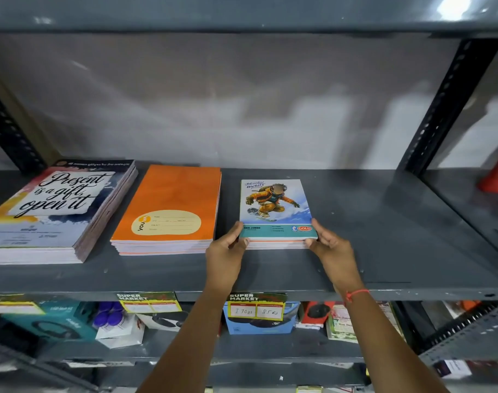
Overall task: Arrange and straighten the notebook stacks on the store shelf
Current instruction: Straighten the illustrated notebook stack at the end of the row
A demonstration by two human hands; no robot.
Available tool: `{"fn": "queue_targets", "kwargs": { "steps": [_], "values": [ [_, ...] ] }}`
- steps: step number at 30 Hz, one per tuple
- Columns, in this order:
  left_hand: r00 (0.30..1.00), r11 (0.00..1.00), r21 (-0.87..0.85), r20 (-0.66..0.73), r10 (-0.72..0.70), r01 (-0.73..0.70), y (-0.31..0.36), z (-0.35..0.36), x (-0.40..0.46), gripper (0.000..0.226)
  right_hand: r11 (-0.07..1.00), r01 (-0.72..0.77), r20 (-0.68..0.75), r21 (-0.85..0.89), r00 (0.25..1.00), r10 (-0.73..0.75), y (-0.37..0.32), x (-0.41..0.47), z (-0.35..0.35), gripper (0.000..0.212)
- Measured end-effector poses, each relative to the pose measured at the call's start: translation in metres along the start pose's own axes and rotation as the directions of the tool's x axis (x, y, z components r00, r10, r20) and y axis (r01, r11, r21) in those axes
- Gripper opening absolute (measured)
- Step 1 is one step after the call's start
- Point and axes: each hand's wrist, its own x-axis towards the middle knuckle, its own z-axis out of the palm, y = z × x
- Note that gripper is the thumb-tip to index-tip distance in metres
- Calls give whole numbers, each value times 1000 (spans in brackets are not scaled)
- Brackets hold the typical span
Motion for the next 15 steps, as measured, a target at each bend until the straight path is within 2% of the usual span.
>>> {"fn": "queue_targets", "kwargs": {
  "steps": [15],
  "values": [
    [995, 999, 2, -93, 41, -41, -10, 6, 7, 37, 1000, -15, -64, -19, 998, 14, 3, 4, 1, 45]
  ]
}}
